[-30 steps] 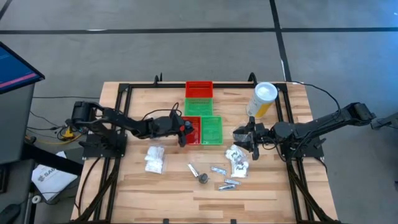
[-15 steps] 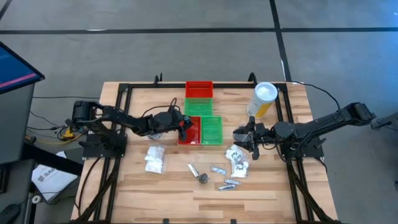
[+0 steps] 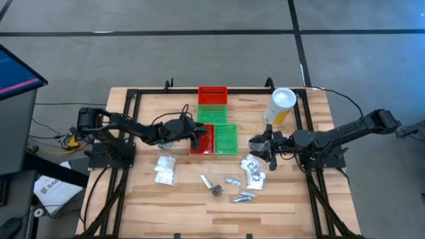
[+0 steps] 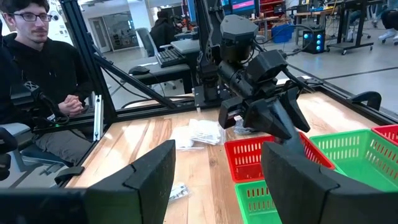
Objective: Pick & Place Travel size toiletries
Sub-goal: Put the gray deodorant into the bottom red bin
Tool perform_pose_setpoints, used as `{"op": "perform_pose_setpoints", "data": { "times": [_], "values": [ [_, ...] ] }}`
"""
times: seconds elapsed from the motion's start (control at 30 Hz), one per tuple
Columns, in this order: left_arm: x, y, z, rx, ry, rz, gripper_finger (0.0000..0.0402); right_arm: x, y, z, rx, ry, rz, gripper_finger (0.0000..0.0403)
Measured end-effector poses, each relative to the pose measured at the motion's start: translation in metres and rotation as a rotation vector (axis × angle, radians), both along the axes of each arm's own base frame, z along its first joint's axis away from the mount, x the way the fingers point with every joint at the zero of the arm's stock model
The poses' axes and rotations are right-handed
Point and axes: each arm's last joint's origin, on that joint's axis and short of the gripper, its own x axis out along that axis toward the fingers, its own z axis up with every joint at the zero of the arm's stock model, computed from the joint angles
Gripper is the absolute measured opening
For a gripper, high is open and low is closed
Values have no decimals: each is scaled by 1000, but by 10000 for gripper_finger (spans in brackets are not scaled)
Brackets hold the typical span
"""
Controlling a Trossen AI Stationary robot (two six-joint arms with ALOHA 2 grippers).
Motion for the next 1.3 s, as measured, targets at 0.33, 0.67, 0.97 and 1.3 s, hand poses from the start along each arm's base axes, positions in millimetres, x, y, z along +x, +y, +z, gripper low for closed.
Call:
{"op": "perform_pose_setpoints", "data": {
  "times": [0.33,0.67,0.97,1.3],
  "values": [
    [0,0,1,2,-9,5,187,0,0,0,0,0,0,225],
    [2,-13,13,-81,-94,-181,187,0,0,0,-15,1,1,225],
    [-1,-97,24,-126,-120,-604,186,0,0,0,-16,1,2,225],
    [-15,-151,21,-27,-105,-660,186,0,0,0,-15,-1,2,225]
  ]
}}
